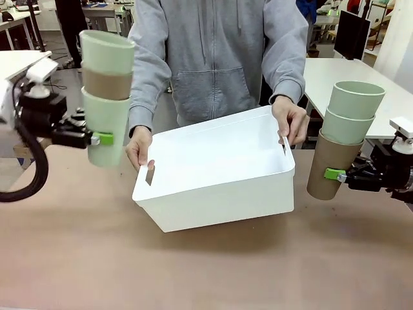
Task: Stack the cups and store them in the basket.
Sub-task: Place the stack of Reusable plastic cups into the Pantry Basket.
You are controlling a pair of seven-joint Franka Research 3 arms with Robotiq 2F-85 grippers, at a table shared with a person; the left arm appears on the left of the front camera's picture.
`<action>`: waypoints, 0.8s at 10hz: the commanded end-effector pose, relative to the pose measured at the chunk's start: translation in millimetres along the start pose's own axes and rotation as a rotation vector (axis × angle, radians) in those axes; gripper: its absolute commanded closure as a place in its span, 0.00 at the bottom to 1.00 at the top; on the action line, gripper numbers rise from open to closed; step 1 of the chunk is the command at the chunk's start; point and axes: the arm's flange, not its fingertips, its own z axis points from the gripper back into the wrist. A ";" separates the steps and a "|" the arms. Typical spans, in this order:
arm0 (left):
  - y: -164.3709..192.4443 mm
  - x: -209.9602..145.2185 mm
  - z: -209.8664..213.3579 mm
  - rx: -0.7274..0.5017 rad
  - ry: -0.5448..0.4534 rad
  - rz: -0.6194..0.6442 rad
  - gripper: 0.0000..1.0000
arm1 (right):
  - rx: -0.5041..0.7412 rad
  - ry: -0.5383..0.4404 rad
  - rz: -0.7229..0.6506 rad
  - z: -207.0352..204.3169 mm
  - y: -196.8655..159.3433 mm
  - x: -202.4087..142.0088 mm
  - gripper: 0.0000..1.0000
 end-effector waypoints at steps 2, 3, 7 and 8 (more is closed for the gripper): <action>5.1 54.7 -34.4 0.013 0.208 0.079 0.15 | 0.000 -0.002 0.010 0.1 0.8 4.1 0.14; 7.5 67.7 -49.3 0.013 0.280 0.083 0.15 | 0.000 -0.002 0.010 0.1 0.8 4.1 0.14; 14.3 81.7 -104.3 -0.010 0.497 0.088 0.15 | 0.000 -0.002 0.010 0.1 0.8 4.1 0.14; 18.9 80.0 -117.9 -0.009 0.546 0.093 0.15 | 0.000 -0.002 0.010 0.1 0.8 4.1 0.14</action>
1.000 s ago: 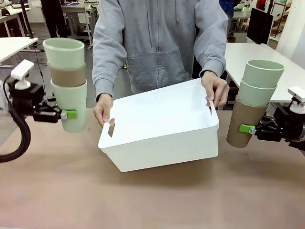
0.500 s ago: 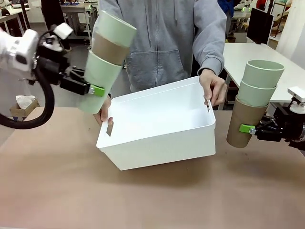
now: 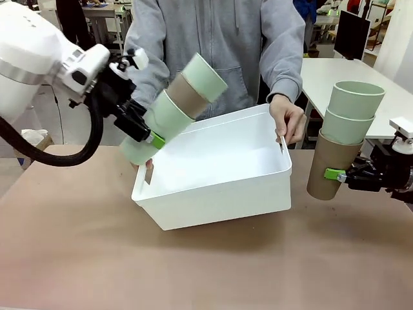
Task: Stack the cups and store them in the basket.
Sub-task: Place the stack of Reusable plastic cups into the Pantry Basket.
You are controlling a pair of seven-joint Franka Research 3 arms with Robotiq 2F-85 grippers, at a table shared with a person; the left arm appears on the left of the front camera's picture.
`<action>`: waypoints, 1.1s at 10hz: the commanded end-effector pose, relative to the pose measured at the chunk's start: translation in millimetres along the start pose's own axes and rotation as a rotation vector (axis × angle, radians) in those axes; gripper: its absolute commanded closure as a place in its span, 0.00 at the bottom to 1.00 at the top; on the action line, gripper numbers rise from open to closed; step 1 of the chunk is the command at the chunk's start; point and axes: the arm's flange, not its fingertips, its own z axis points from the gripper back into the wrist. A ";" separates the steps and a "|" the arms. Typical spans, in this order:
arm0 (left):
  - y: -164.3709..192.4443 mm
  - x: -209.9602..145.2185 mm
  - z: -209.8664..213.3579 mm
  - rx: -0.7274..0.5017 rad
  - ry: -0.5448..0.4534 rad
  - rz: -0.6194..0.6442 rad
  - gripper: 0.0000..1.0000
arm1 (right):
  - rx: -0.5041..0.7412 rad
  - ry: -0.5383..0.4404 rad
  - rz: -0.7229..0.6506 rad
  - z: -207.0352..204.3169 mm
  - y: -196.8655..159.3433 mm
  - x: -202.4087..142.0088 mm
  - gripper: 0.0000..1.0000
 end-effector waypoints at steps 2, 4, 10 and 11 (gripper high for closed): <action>16.5 22.0 -22.9 0.000 0.103 0.021 0.15 | 0.000 -0.002 0.011 0.2 1.0 4.2 0.14; 27.4 29.7 -47.8 -0.005 0.151 0.029 0.15 | 0.000 -0.002 0.011 0.2 1.0 4.2 0.14; 49.9 34.6 -118.4 -0.011 0.282 0.067 0.15 | 0.000 -0.002 0.011 0.2 1.0 4.2 0.14; 50.5 32.6 -130.6 -0.011 0.303 0.068 0.15 | 0.000 -0.002 0.011 0.2 1.0 4.2 0.14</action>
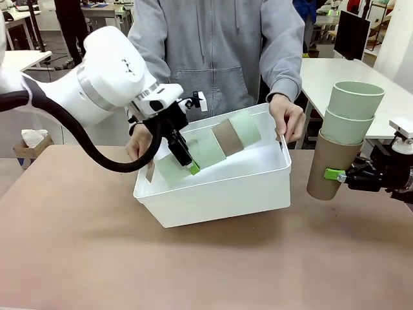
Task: Stack the cups and store them in the basket.
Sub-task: Place the stack of Reusable plastic cups into the Pantry Basket.
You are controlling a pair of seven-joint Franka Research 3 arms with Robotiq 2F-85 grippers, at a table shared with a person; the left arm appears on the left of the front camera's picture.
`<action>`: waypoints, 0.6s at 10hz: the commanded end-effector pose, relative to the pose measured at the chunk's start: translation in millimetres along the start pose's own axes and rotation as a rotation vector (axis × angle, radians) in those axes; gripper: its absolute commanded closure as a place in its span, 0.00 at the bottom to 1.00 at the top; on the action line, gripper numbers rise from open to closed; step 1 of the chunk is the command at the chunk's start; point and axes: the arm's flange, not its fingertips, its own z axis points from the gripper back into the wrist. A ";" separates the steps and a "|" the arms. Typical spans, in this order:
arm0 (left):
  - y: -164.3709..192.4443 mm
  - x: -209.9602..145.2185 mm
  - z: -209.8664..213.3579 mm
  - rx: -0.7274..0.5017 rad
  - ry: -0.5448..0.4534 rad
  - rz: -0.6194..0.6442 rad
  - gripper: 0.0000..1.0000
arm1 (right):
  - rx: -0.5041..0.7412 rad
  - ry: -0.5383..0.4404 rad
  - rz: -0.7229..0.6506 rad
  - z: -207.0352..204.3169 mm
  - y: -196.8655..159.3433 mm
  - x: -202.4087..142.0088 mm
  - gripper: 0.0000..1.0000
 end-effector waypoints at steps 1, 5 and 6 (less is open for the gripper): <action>1.6 13.8 -14.8 0.032 0.047 0.008 0.15 | 0.000 -0.002 0.011 0.2 1.2 4.5 0.14; -3.9 18.2 -43.1 0.139 0.070 -0.059 0.15 | 0.000 -0.002 0.011 0.2 1.2 4.5 0.14; -4.3 19.2 -46.7 0.141 0.073 -0.066 0.15 | 0.000 -0.002 0.011 0.2 1.2 4.5 0.14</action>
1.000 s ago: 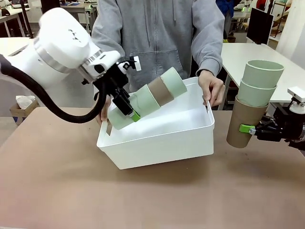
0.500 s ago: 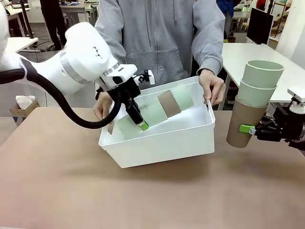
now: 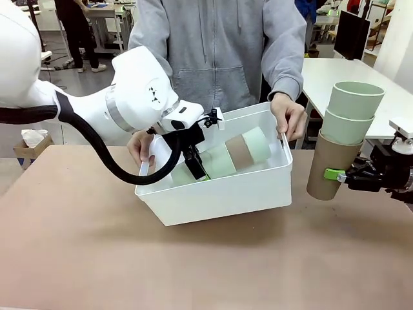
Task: Stack the cups and store them in the basket.
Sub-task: Place the stack of Reusable plastic cups into the Pantry Basket.
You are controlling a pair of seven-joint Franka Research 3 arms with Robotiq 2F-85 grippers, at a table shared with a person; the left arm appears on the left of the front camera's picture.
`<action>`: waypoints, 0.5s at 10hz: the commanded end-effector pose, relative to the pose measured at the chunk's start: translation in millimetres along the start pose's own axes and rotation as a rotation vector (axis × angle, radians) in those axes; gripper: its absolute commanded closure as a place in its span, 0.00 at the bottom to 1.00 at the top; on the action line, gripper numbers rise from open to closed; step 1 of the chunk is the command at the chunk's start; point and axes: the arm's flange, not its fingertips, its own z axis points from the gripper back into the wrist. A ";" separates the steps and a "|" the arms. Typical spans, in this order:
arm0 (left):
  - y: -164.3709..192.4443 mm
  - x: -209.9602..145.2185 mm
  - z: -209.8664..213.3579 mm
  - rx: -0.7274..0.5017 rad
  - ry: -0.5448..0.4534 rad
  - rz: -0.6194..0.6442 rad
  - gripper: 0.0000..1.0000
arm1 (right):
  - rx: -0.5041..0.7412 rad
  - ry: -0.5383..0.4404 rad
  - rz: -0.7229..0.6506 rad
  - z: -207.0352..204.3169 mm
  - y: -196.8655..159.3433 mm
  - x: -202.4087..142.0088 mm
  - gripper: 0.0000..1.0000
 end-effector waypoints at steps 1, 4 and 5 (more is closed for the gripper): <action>-3.6 2.0 -4.4 0.038 0.028 -0.007 0.15 | 0.000 -0.002 0.012 0.2 1.3 4.8 0.14; -4.8 1.9 -9.5 0.037 0.016 -0.024 0.15 | 0.000 -0.002 0.012 0.2 1.3 4.8 0.14; -4.0 2.2 -11.2 0.040 0.008 -0.025 0.15 | 0.000 -0.002 0.012 0.2 1.3 4.8 0.14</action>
